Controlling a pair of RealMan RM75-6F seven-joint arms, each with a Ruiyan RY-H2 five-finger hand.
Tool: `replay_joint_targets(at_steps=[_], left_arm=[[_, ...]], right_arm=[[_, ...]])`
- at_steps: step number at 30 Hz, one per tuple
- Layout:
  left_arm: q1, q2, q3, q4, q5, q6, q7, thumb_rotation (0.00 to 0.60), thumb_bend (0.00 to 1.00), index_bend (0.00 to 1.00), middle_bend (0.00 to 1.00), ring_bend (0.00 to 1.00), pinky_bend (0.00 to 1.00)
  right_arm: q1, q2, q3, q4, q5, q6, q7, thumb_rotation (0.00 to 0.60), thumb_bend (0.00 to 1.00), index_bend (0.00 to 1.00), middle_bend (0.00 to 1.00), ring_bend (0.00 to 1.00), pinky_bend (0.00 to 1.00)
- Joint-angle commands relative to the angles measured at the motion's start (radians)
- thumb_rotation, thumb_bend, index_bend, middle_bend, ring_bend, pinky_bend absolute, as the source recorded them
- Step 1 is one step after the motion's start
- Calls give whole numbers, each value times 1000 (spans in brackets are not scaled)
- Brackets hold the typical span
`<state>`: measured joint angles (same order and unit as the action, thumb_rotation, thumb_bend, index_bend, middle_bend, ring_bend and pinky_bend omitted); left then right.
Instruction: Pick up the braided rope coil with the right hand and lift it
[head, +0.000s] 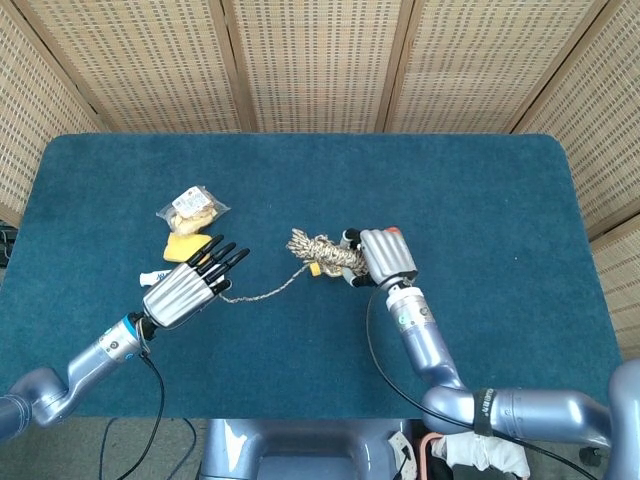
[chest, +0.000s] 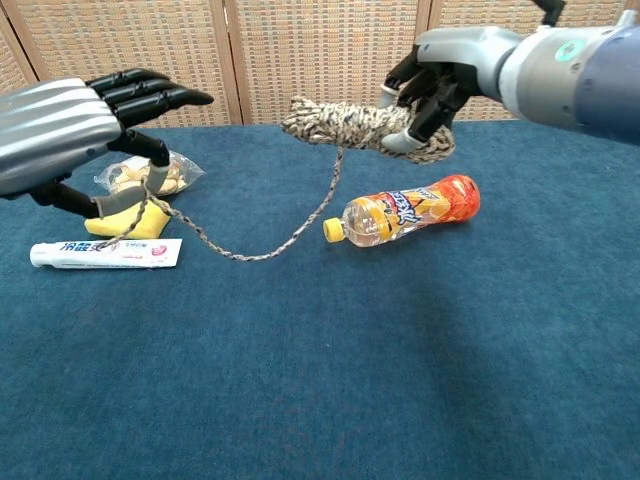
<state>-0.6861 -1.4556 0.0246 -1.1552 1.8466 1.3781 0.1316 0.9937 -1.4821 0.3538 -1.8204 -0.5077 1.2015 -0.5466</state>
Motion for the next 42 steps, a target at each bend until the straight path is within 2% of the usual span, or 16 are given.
replay_joint_targets(at_steps=[1, 3, 7, 17, 22, 24, 28, 34, 36, 40, 42], left_arm=[[-45, 65, -60, -131, -14, -15, 28, 600, 530, 759, 0, 0, 0], [-50, 86, -76, -174, -31, -28, 46, 600, 530, 772, 0, 0, 0], [-51, 113, -95, -230, -65, -41, 29, 600, 532, 773, 0, 0, 0], [-61, 153, -119, -307, -99, -46, -126, 600, 541, 780, 0, 0, 0], [-68, 184, -150, -424, -187, -93, -236, 600, 541, 784, 0, 0, 0], [-76, 203, -169, -468, -225, -121, -267, 600, 541, 784, 0, 0, 0], [-97, 218, -202, -503, -270, -162, -251, 600, 541, 784, 0, 0, 0], [-135, 211, -268, -553, -369, -221, -222, 600, 541, 784, 0, 0, 0], [-155, 199, -303, -541, -406, -230, -188, 600, 541, 784, 0, 0, 0], [-171, 173, -329, -514, -445, -236, -165, 600, 541, 785, 0, 0, 0], [-198, 130, -351, -464, -502, -273, -185, 600, 541, 784, 0, 0, 0]], right_arm=[[53, -59, 70, 42, 82, 10, -18, 600, 738, 667, 623, 432, 520], [69, -67, 105, 54, 129, -9, -12, 600, 744, 668, 624, 433, 520], [85, -70, 121, 76, 154, -36, -14, 600, 745, 669, 626, 434, 520], [55, -102, 101, 128, 101, -155, 115, 600, 747, 669, 626, 434, 520], [26, -109, 97, 142, 44, -221, 211, 600, 749, 669, 626, 434, 520], [18, -114, 83, 149, 12, -237, 234, 600, 749, 669, 626, 433, 520], [15, -129, 52, 164, -46, -238, 239, 600, 748, 669, 626, 433, 520], [32, -169, -26, 208, -151, -209, 174, 600, 748, 669, 626, 433, 520], [40, -183, -57, 228, -200, -205, 143, 600, 749, 669, 626, 433, 520], [38, -195, -79, 249, -242, -202, 134, 600, 748, 669, 626, 433, 520], [44, -208, -120, 275, -302, -184, 85, 600, 748, 669, 626, 434, 520]])
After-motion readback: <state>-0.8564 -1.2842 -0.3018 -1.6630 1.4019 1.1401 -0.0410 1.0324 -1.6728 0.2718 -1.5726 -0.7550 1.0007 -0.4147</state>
